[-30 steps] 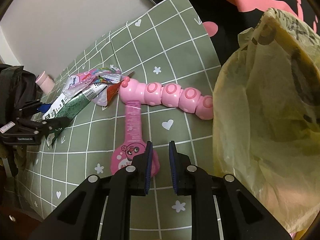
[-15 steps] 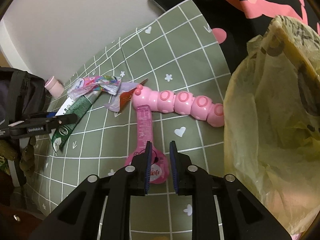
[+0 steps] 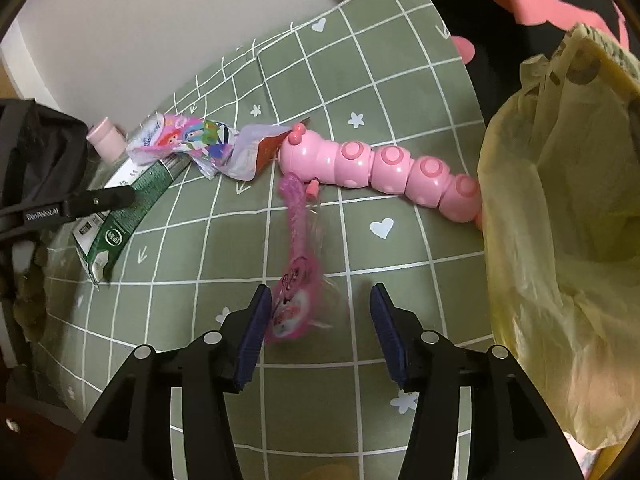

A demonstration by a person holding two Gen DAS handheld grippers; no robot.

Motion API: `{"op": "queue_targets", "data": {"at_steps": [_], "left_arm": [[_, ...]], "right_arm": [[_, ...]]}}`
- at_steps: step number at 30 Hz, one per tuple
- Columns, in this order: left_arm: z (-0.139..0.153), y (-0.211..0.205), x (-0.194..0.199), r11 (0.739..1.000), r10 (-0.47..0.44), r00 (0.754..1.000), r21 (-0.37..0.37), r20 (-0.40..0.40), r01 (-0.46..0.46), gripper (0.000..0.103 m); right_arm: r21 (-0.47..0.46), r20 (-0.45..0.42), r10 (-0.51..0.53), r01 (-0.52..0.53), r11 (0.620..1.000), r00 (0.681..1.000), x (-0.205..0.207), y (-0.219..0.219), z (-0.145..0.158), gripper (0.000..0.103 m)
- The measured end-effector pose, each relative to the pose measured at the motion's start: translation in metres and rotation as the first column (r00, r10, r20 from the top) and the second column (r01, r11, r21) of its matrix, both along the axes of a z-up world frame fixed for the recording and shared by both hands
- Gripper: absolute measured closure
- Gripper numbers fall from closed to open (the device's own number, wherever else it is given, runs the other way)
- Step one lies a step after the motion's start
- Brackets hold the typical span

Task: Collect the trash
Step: 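Grasp a clear plastic piece with the right tool while the left tool lifts the carton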

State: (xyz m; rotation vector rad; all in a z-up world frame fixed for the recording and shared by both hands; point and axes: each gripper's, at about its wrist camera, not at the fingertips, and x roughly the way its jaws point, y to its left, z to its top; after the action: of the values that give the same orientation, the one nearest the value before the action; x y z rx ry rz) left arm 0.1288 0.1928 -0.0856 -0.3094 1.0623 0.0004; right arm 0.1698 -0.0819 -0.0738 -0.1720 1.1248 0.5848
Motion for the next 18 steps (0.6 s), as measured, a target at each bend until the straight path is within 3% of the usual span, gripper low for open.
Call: {"op": "queue_targets", "data": {"at_steps": [2,6,18], "left_arm": [[-0.001,-0.002,0.000,1.000,-0.005,1.000,0.005,0.000,0.005,0.051],[-0.001,-0.004,0.001,1.000,-0.007,1.000,0.001,0.001,0.007,0.051],[-0.006,-0.009,0.020,1.000,-0.019,0.999,0.004,-0.028,0.019,0.051]], "right_arm": [[-0.011,0.007,0.001,-0.001,1.000,1.000,-0.001,0.001,0.001,0.073],[-0.018,0.021,-0.004,0.005,1.000,1.000,-0.003,-0.002,0.004,0.088],[0.006,0.060,-0.013,0.013,1.000,0.998,-0.017,-0.009,0.025,0.089]]}}
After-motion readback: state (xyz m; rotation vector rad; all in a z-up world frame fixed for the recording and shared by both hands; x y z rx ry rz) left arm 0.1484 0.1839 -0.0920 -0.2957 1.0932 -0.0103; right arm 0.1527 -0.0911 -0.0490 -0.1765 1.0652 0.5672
